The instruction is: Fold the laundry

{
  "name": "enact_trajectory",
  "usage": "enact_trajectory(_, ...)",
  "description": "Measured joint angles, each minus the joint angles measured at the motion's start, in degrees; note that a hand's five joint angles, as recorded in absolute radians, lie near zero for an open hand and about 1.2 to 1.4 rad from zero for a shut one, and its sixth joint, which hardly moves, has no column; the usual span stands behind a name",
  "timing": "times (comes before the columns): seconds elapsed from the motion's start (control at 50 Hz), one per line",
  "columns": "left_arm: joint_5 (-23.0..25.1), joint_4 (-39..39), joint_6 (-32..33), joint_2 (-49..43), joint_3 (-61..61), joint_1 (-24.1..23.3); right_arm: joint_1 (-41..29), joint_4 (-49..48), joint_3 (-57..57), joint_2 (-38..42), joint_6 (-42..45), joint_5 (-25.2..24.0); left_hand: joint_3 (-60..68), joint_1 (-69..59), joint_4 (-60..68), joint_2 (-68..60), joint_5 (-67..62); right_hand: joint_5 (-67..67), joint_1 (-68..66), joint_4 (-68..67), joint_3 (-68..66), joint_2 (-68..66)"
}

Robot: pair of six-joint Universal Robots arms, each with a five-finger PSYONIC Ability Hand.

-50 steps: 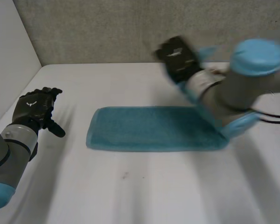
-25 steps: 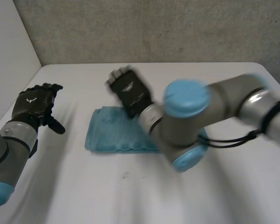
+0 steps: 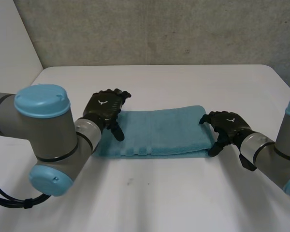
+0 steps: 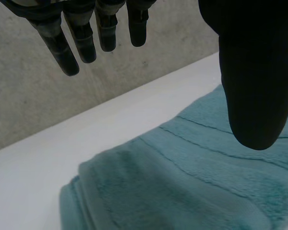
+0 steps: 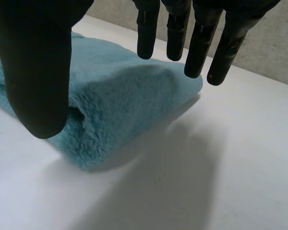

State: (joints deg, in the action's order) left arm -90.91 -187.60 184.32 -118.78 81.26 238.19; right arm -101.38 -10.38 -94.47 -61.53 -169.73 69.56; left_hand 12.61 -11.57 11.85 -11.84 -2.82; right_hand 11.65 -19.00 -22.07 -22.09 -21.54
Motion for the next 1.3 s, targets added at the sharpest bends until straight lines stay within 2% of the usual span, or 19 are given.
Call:
enact_trajectory(0.12,-2.29,1.63,-3.12,0.64,-1.07,-1.06,0.96,-4.62,-1.66,1.54,-1.06,-1.28,0.0,0.0,0.0,0.0,0.0,9.35,-9.23,-10.13,-10.08,-10.55)
enact_trajectory(0.14,-3.08,1.73,-3.92,1.32,-0.97,-1.24,1.02,-5.52,-1.75,1.89,-1.36,-1.23,0.0,0.0,0.0,0.0,0.0,27.47,-25.95,-29.69,-29.72,-30.65)
enact_trajectory(0.18,-3.77,1.74,-4.52,2.16,-0.74,-1.36,1.04,-6.53,-1.81,2.26,-1.55,-0.96,0.0,0.0,0.0,0.0,0.0,39.66,-31.12,-42.66,-42.46,-43.31)
enact_trajectory(0.4,-4.85,1.62,-5.2,6.31,1.87,-0.62,2.95,-6.65,-1.64,1.5,-0.27,3.25,0.0,0.0,0.0,0.0,0.0,42.25,-31.13,-46.16,-45.62,-45.04)
enact_trajectory(0.54,-4.76,1.63,-4.97,10.33,5.71,2.03,2.52,-4.51,1.86,-5.53,9.87,6.85,0.0,0.0,0.0,0.0,0.0,42.26,-31.13,-46.17,-45.63,-45.95)
enact_trajectory(0.62,-4.72,1.64,-5.06,12.4,7.68,4.16,-6.81,-1.69,9.35,-7.56,12.5,7.83,0.0,0.0,0.0,0.0,0.0,43.67,-32.09,-46.21,-45.73,-45.95)
enact_trajectory(0.68,-4.71,1.66,-5.16,13.21,8.29,5.14,-14.13,-0.06,14.3,-5.14,11.42,6.93,0.0,0.0,0.0,0.0,0.0,43.92,-32.1,-46.21,-45.83,-45.95)
enact_trajectory(0.72,-4.71,1.66,-5.19,13.4,8.4,5.38,-15.82,0.24,15.43,-4.25,11.16,6.62,0.0,0.0,0.0,0.0,0.0,44.02,-32.1,-46.21,-45.83,-45.95)
enact_trajectory(0.8,-4.66,1.65,-5.38,14.39,8.8,6.56,-26.85,2.52,21.25,3.9,10.35,2.41,0.0,0.0,0.0,0.0,0.0,44.18,-32.72,-46.22,-45.84,-45.96)
enact_trajectory(0.86,-4.61,1.64,-5.46,14.6,8.84,6.87,-30.27,3.92,22.27,7.27,10.96,0.65,0.0,0.0,0.0,0.01,0.0,44.35,-32.74,-46.22,-45.84,-45.96)
enact_trajectory(0.88,-4.56,1.63,-5.49,14.65,8.79,6.93,-31.19,4.54,22.49,8.3,11.34,0.17,0.0,0.0,0.0,0.01,0.0,44.09,-32.43,-45.88,-45.03,-45.21)
enact_trajectory(0.92,-4.48,1.59,-5.53,14.64,8.62,6.88,-32.75,6.42,22.78,10.44,12.7,-0.04,0.0,0.0,0.0,0.02,0.0,31.03,-22.91,-30.3,-28.98,-29.38)
enact_trajectory(0.94,-4.45,1.58,-5.53,14.6,8.52,6.84,-32.93,6.93,22.85,10.75,13.08,0.28,0.0,0.0,0.0,0.02,0.0,31.03,-22.91,-30.3,-28.98,-29.38)
enact_trajectory(0.96,-4.42,1.57,-5.53,14.53,8.39,6.79,-33.0,7.34,22.92,10.9,13.37,0.7,0.0,0.0,0.0,0.02,0.0,20.11,-12.23,-18.9,-18.74,-18.93)
enact_trajectory(0.98,-4.42,1.57,-5.53,14.53,8.39,6.79,-33.0,7.34,22.92,10.9,13.37,0.7,0.0,0.0,0.0,0.02,0.0,20.11,-12.23,-18.9,-18.74,-18.93)
enact_trajectory(1.0,-4.3,1.44,-5.52,14.05,7.64,6.48,-32.61,8.39,23.13,10.28,13.97,3.19,0.0,0.0,0.0,0.05,0.0,0.59,2.02,0.87,0.87,1.16)
enact_trajectory(1.02,-4.27,1.39,-5.51,13.82,7.32,6.35,-32.34,8.45,23.16,9.75,13.88,4.02,0.0,0.0,0.0,0.05,0.0,-2.88,3.87,4.28,4.51,3.87)
enact_trajectory(1.16,-4.18,1.59,-6.25,8.32,0.74,2.64,-26.7,5.4,22.57,0.98,5.07,10.26,0.0,0.0,0.0,0.06,0.0,-7.86,6.6,8.46,9.56,8.59)
enact_trajectory(1.3,-4.26,3.72,-8.85,1.72,-5.2,-0.94,-21.48,5.22,22.98,-0.73,-7.3,9.99,0.0,0.0,0.0,0.06,0.0,-7.86,6.6,8.46,9.56,8.59)
